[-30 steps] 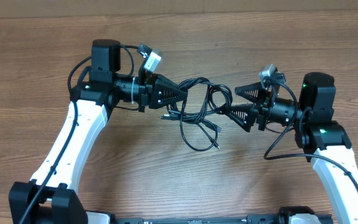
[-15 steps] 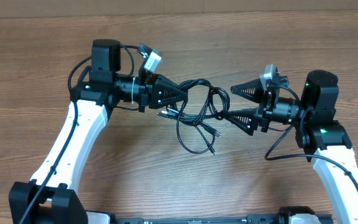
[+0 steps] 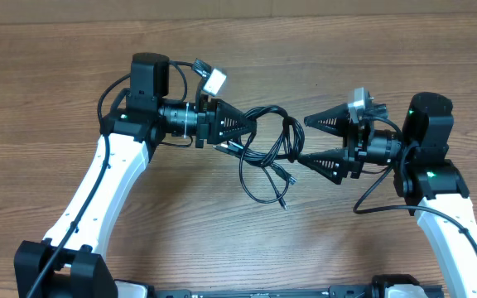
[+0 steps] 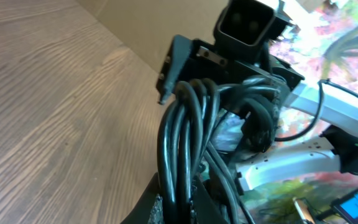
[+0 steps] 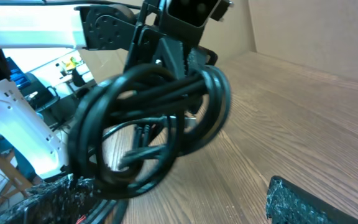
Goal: Untangle cables
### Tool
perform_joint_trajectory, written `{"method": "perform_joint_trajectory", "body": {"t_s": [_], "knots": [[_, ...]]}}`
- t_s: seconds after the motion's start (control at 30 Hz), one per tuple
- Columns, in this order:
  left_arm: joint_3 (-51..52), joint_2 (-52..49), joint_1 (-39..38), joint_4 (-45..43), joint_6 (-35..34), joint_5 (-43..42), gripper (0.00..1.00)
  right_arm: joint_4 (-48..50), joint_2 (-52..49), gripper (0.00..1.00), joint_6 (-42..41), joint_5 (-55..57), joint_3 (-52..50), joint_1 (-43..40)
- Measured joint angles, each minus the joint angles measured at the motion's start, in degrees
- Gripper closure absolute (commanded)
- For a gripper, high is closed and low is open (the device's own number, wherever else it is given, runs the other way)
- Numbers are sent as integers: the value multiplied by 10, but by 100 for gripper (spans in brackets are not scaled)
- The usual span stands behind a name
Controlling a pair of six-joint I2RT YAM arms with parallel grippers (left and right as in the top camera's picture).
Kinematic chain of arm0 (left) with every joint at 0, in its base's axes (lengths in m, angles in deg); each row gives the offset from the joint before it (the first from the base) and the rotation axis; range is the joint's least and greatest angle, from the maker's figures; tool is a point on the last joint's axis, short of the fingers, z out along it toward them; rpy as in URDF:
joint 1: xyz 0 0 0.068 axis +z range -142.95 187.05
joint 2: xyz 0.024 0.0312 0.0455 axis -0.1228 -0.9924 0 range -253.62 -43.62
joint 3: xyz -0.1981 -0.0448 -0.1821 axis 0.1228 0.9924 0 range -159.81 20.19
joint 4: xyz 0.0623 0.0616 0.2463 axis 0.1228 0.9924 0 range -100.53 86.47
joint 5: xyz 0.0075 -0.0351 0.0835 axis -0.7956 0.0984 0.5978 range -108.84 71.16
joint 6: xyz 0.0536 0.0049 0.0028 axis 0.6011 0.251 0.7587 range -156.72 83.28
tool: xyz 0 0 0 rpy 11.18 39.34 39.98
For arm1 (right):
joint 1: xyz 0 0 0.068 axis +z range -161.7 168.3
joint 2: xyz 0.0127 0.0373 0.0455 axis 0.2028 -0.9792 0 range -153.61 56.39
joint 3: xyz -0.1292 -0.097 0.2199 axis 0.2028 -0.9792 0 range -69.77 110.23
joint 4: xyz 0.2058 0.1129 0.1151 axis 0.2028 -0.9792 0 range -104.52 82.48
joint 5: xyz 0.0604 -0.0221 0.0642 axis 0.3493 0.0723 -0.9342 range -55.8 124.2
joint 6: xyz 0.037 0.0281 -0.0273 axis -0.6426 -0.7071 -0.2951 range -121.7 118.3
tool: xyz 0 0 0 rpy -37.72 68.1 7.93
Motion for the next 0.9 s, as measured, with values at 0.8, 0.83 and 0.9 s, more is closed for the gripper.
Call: {"method": "perform_joint_trajectory", "body": {"t_s": [0.8, 0.83, 0.9], "knots": [[0, 0, -14, -1, -11, 34, 96, 0, 0, 86, -1, -16, 0, 0], [0, 0, -15, -1, -11, 34, 96, -1, 0, 92, -2, -16, 0, 0], [0, 0, -15, -3, -11, 34, 96, 0, 0, 96, -2, -16, 0, 0]]}}
